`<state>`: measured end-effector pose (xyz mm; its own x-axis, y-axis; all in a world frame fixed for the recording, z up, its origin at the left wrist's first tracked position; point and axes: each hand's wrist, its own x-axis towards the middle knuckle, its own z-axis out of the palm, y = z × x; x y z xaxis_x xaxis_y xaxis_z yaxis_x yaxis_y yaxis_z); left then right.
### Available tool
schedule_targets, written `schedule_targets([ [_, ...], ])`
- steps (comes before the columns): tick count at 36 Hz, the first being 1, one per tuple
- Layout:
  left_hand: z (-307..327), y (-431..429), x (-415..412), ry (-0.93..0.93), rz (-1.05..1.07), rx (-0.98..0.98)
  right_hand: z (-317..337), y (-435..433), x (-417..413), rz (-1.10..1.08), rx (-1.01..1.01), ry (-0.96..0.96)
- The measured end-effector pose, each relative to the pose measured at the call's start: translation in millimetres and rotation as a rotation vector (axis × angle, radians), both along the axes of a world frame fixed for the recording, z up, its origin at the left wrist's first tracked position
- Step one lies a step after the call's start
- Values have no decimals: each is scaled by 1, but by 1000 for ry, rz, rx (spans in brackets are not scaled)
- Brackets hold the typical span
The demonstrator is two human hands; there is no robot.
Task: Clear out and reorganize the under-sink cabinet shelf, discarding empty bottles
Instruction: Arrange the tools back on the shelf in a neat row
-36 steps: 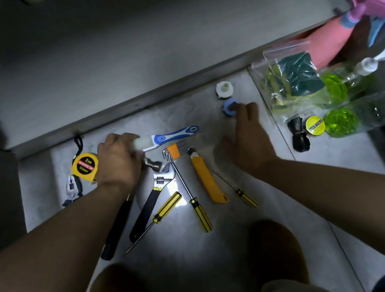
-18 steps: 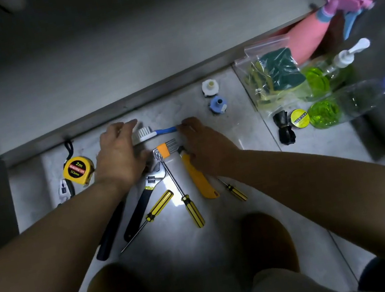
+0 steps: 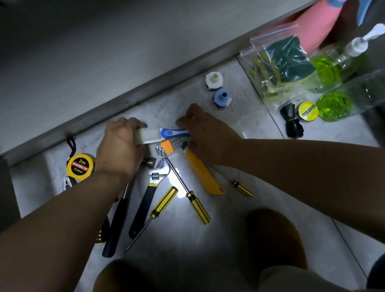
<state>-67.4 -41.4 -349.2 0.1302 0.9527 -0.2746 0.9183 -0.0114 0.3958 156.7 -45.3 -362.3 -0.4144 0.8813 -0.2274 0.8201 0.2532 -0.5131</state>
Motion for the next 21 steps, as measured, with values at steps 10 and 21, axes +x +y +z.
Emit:
schedule_targets([
  [10, 34, -24, 38, -51, -263, 173, 10, -41, 39, -107, 51, 75],
  [21, 20, -67, 118, -230, -182, -83, 27, -136, 131, -628, -121, -32],
])
